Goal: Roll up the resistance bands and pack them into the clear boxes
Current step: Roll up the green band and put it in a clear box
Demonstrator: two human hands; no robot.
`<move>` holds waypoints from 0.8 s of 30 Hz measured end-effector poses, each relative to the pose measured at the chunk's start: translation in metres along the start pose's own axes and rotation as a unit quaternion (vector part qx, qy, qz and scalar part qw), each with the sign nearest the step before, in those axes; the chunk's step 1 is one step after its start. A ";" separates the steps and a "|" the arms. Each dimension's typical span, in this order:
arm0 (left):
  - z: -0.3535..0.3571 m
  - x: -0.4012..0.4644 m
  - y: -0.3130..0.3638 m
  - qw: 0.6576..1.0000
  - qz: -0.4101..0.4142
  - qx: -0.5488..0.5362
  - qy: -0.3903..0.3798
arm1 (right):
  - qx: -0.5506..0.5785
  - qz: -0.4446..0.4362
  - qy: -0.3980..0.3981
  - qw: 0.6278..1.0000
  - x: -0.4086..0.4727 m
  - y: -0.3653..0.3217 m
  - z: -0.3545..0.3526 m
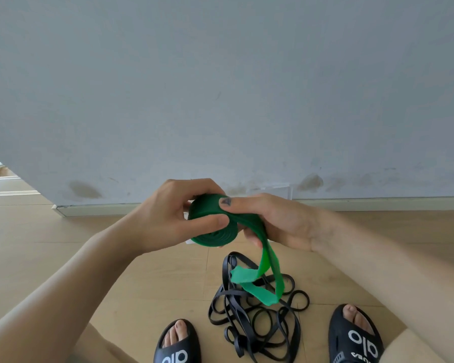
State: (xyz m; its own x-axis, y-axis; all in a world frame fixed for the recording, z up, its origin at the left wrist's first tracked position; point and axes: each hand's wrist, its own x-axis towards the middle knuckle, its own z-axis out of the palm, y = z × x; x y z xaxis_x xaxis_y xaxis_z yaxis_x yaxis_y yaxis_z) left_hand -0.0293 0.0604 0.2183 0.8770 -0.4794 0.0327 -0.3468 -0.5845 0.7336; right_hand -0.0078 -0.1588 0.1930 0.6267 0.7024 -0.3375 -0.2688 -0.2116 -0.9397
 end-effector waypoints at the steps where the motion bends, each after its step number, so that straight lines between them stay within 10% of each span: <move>1: 0.002 0.001 0.001 1.000 -0.004 0.014 -0.004 | -0.013 0.003 0.016 1.000 0.002 0.002 0.002; 12: 0.005 0.001 0.004 1.000 0.001 -0.004 -0.004 | 0.018 0.025 -0.034 0.999 -0.007 -0.010 -0.001; 24: -0.010 0.005 -0.009 0.997 -0.062 0.047 0.028 | -0.189 -0.024 0.106 0.976 -0.015 -0.010 -0.009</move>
State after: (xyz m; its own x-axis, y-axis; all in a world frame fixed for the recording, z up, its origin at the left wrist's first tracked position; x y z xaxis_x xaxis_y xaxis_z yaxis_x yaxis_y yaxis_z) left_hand -0.0189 0.0699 0.2190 0.9310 -0.3648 -0.0147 -0.2627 -0.6972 0.6670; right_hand -0.0079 -0.1736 0.2072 0.7798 0.5700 -0.2588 0.0293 -0.4461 -0.8945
